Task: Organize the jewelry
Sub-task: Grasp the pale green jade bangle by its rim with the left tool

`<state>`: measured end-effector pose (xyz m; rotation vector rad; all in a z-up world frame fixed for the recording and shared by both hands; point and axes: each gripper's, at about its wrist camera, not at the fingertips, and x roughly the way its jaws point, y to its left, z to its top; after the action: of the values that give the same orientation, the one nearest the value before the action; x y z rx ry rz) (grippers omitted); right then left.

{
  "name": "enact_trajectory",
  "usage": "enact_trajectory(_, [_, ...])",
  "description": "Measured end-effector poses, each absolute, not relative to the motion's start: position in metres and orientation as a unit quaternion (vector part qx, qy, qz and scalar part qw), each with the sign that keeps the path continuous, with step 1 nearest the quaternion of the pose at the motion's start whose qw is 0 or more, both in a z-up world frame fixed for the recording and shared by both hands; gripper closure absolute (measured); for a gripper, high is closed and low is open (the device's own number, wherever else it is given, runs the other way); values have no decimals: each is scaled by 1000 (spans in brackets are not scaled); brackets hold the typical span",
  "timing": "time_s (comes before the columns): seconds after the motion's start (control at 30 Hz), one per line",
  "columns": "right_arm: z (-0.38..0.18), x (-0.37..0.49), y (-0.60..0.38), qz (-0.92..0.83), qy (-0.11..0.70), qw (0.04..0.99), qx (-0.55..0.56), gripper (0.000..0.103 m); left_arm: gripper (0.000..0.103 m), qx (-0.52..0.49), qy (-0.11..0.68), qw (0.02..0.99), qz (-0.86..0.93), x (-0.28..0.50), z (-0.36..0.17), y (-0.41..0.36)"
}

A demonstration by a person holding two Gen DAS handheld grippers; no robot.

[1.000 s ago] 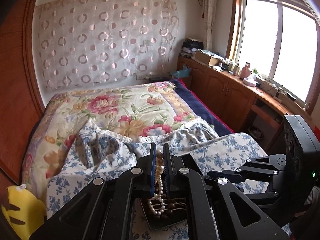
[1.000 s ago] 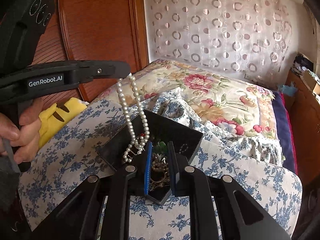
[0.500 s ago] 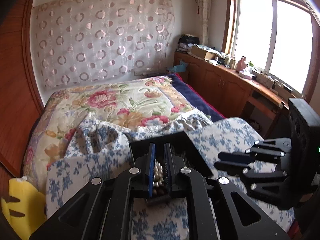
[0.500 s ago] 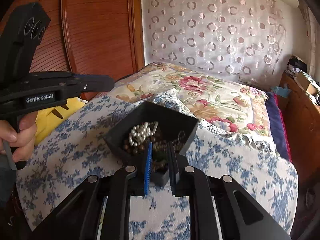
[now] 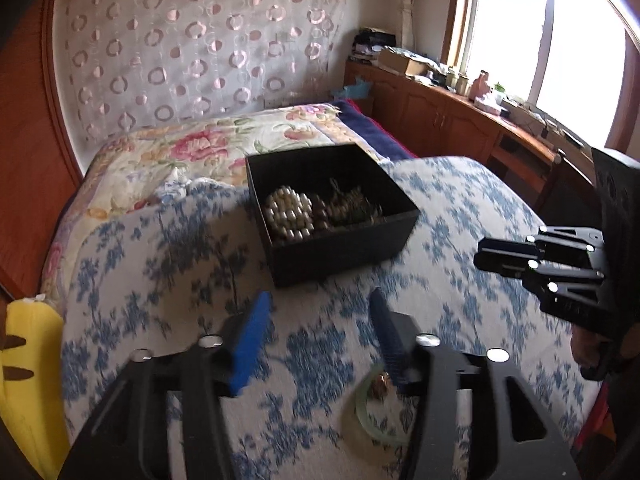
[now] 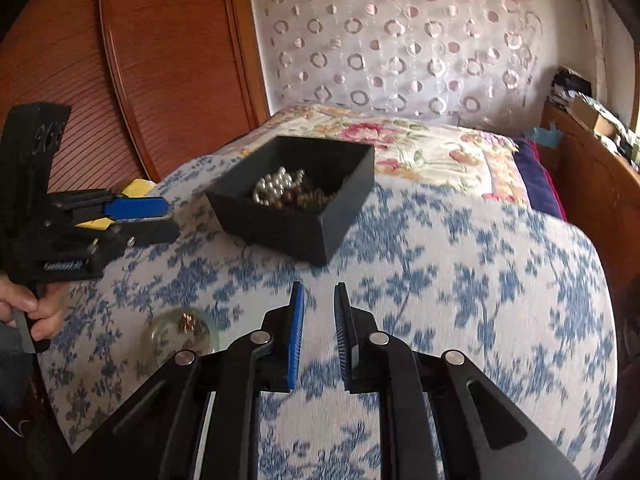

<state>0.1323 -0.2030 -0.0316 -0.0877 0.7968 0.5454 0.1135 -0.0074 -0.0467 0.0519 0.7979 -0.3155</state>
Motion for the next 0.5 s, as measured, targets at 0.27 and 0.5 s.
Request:
enact_trajectory(0.27, [-39, 107, -200, 260, 376, 888, -44, 84, 21, 29, 392, 906, -159, 86, -63, -16])
enact_trajectory(0.5, [-38, 84, -205, 252, 366, 895, -43, 58, 13, 44, 412, 893, -174, 72, -80, -35])
